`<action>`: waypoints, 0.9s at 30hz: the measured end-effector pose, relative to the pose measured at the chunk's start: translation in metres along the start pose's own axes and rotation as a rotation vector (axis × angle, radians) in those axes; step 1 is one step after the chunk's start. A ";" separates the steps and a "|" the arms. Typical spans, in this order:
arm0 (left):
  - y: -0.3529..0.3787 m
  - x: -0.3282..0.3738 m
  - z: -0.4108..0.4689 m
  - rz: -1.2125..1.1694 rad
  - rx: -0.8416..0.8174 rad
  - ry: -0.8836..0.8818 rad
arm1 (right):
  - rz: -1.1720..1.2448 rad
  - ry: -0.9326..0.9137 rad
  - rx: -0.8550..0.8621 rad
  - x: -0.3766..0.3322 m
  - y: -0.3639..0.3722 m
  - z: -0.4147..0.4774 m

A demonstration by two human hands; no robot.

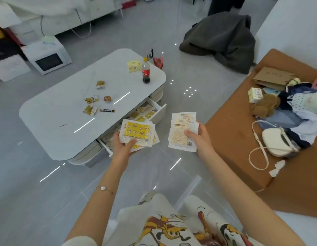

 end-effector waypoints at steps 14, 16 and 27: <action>-0.050 -0.005 0.142 -0.173 0.235 -0.179 | -0.042 0.175 -0.077 -0.004 0.102 0.185; -0.058 -0.007 0.163 -0.192 0.263 -0.235 | -0.084 0.188 -0.079 -0.006 0.114 0.213; -0.040 -0.016 0.266 -0.263 0.417 -0.442 | -0.387 0.226 -0.189 -0.013 0.159 0.357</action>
Point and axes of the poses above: each hand's wrist, its own z-axis towards the middle knuckle, its own y-axis out of the palm, x = y × z, the point moved 2 cm from there along z, towards the middle knuckle, and after that the axes turned 5 degrees about z, right-handed, at the moved point
